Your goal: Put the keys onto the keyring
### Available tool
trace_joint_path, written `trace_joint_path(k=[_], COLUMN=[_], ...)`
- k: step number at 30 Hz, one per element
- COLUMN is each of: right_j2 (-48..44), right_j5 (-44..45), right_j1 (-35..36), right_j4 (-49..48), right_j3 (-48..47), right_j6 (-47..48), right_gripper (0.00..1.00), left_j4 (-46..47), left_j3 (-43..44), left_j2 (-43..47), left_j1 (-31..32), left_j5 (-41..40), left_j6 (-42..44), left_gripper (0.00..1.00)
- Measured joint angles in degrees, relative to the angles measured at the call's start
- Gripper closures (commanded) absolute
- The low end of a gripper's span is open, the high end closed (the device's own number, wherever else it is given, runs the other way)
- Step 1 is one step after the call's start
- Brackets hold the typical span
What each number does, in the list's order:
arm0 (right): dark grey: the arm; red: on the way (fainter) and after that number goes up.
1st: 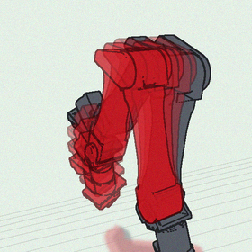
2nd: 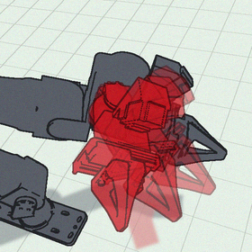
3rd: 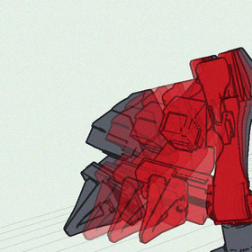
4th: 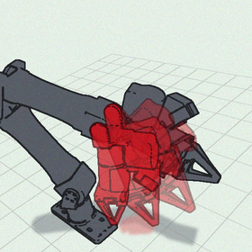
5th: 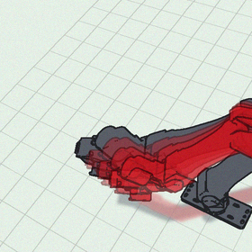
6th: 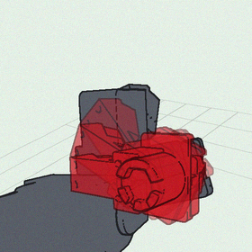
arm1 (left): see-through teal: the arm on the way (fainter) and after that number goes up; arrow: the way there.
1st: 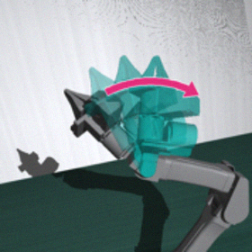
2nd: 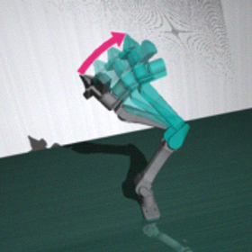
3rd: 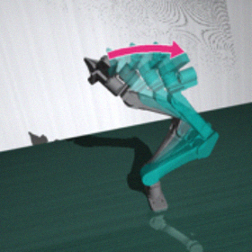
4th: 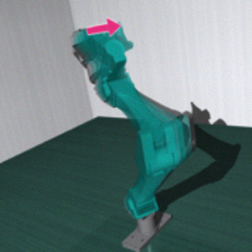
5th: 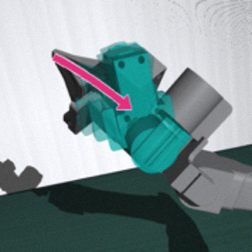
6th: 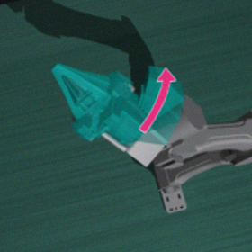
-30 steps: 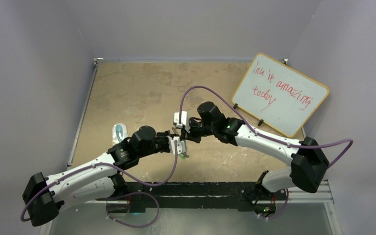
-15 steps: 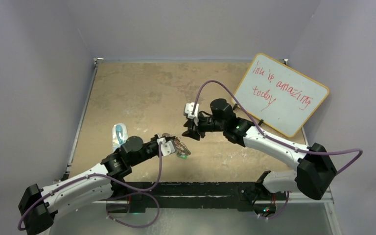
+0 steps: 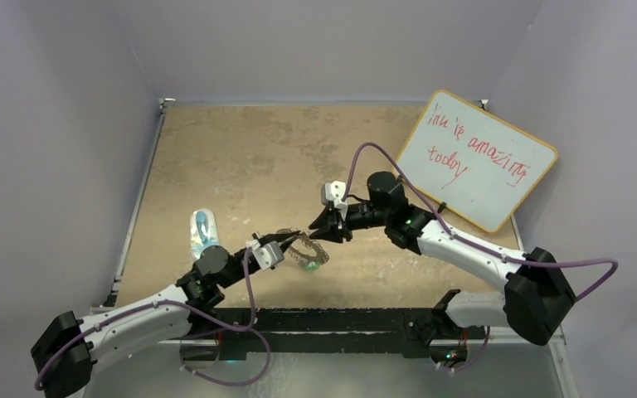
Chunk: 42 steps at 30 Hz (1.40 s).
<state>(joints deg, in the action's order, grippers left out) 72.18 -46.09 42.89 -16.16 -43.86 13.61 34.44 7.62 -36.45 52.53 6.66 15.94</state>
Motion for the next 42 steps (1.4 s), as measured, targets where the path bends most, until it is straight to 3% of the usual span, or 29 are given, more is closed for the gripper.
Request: trace_joint_path(k=[6,10,18,23,42], right_j2=[1.4,2.8,3.3,3.3,7.6], right_j5=[0.0,0.1,0.0,0.0,0.0], right_j1=[0.0,0.0,0.0,0.0,0.0], right_j4=[0.0,0.0,-0.5,-0.6,-2.8], right_j3=[-0.1,-0.1,-0.3,-0.3,-0.3], right_j6=[0.4,0.4,0.3,0.3,0.3], right_gripper=[0.76,0.83,0.83,1.00,1.00], left_j4=[2.0,2.2,2.3,2.3,2.8], left_j3=[0.0,0.0,0.0,0.0,0.0], left_j2=[-0.4,-0.7,-1.5,-1.9,-3.0], left_j1=[0.0,0.0,0.0,0.0,0.0], left_j5=[0.7,0.9,1.2,1.3,1.2], left_j6=[-0.4,-0.4,-0.4,-0.4,-1.1], left_gripper=[1.00,1.00,1.00,1.00,1.00])
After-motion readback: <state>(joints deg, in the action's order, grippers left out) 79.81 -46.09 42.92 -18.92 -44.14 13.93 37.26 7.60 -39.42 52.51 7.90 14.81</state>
